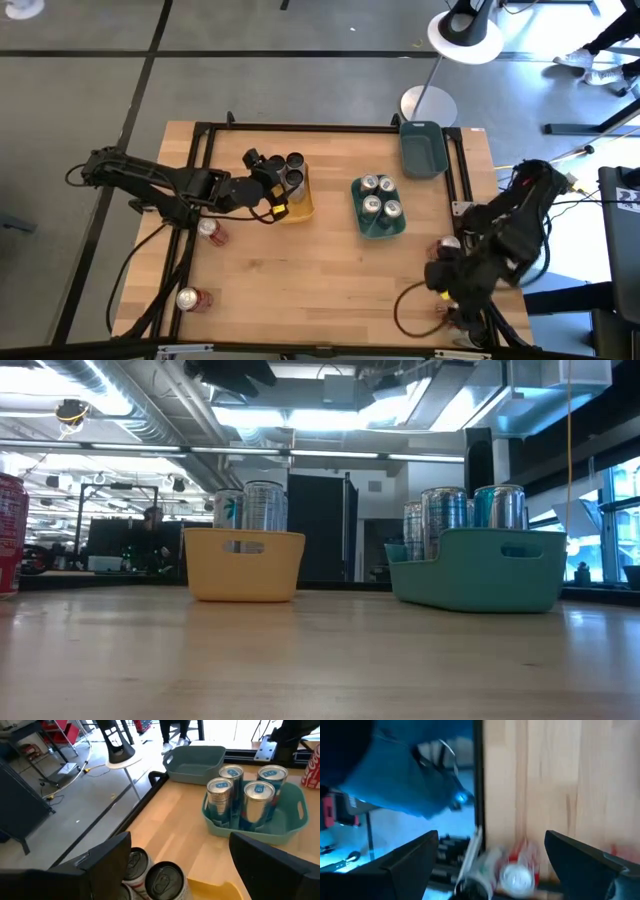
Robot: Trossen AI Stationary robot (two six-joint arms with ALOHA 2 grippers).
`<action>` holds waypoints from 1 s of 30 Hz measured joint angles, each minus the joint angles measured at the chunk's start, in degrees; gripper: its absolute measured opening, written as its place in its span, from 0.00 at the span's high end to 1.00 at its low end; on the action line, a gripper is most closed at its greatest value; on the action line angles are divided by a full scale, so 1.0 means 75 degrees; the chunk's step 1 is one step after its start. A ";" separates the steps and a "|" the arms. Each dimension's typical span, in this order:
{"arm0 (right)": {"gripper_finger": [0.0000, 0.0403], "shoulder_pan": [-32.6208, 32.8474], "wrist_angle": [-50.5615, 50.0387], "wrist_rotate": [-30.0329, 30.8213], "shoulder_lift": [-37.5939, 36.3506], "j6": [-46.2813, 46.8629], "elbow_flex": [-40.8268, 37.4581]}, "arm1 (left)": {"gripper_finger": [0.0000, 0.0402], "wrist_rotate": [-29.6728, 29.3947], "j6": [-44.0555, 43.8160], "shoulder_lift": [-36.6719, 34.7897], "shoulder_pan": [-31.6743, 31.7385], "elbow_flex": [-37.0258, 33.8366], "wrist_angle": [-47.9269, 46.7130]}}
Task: Sort soda cans
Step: Put the white-pink soda can into the yellow bin
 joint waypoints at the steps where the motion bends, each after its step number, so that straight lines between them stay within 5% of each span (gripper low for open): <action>1: 0.09 0.0183 -0.0161 -0.0029 0.0087 0.0302 -0.0001 | 0.19 -0.0001 -0.0005 0.0000 0.0000 0.0000 0.0002; 14: 0.09 0.2046 0.0137 0.0385 0.0882 0.4064 -0.0002 | 0.19 -0.0003 -0.0317 0.0026 -0.0012 0.0000 0.0013; 30: 0.09 0.2954 -0.0189 -0.0361 0.2449 0.3890 -0.0004 | 0.19 -0.0003 -0.0395 0.0079 -0.0017 0.0000 0.0008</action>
